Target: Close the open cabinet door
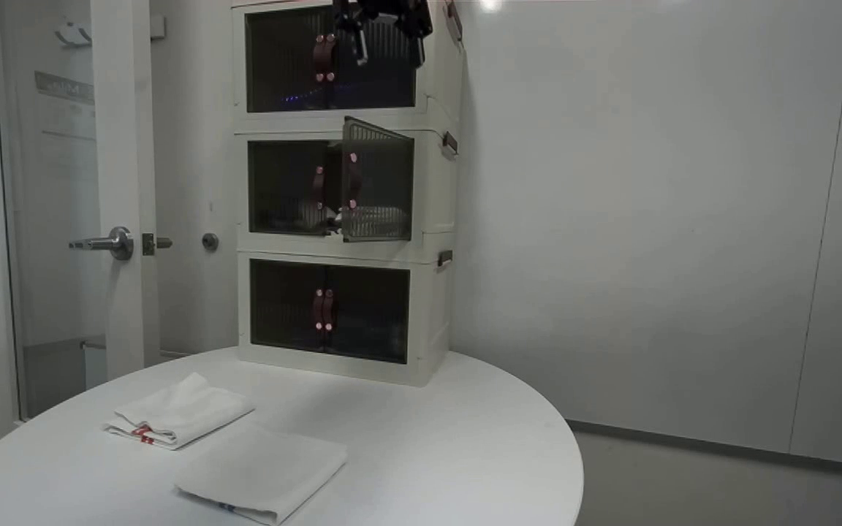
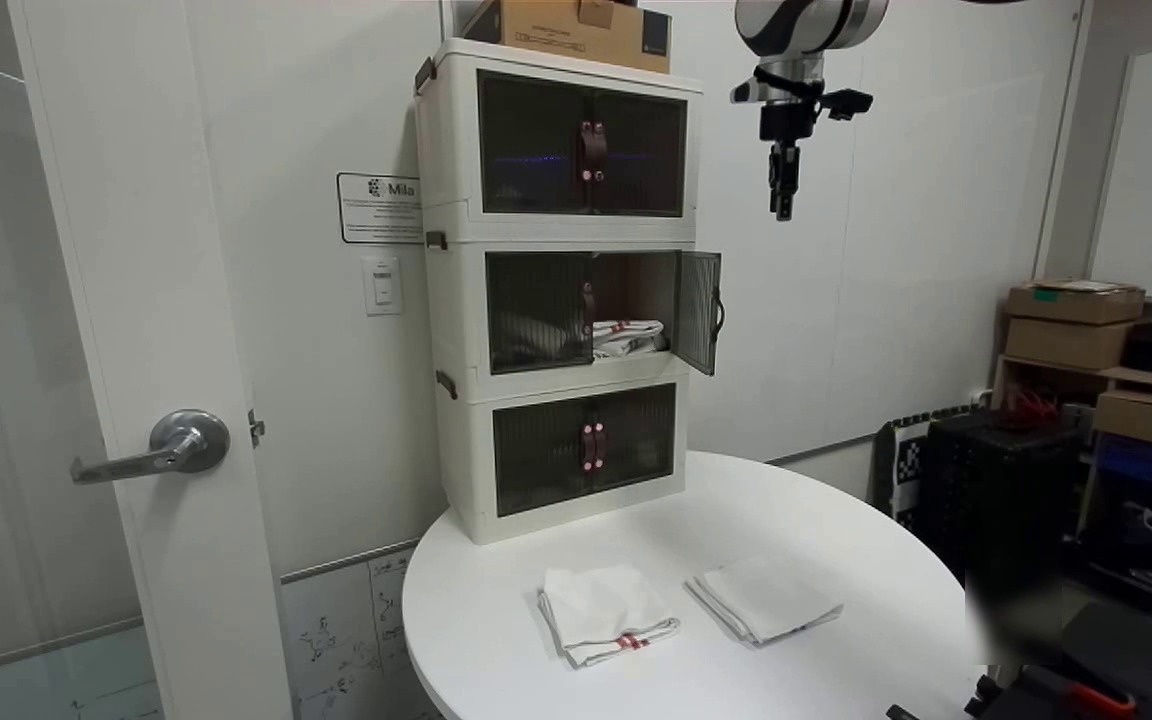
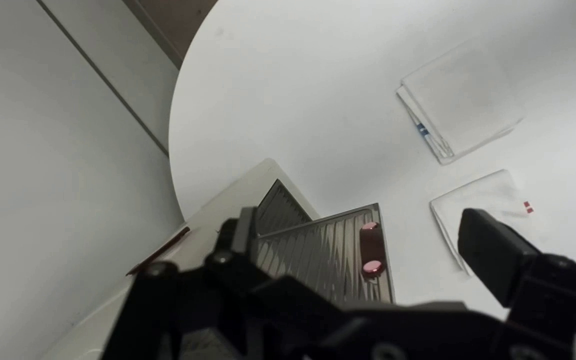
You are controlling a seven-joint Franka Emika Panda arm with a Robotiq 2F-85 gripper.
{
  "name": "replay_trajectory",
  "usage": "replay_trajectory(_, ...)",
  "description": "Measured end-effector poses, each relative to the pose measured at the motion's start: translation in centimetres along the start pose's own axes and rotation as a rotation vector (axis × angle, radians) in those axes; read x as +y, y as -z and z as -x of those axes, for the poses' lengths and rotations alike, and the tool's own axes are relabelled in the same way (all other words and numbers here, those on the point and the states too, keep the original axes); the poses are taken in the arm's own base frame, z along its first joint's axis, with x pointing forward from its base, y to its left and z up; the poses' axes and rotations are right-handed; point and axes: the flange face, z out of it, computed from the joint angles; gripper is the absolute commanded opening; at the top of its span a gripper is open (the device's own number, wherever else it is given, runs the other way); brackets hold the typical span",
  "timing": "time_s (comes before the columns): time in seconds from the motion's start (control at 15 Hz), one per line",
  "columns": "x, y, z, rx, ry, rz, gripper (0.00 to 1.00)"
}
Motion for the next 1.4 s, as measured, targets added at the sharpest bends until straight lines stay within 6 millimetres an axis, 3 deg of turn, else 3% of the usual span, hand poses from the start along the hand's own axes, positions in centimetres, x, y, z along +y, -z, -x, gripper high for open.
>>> replay_trajectory(0.33, 1.5, -1.7, -0.8, 0.002, -0.004, 0.017, 1.0)
replay_trajectory(0.73, 1.3, -3.7, -2.0, -0.008, 0.007, -0.01, 1.0)
replay_trajectory(1.2, 1.4, -4.0, -2.0, -0.011, 0.005, -0.016, 1.0)
replay_trajectory(1.4, 1.5, -5.7, -2.1, -0.009, -0.003, -0.045, 1.0)
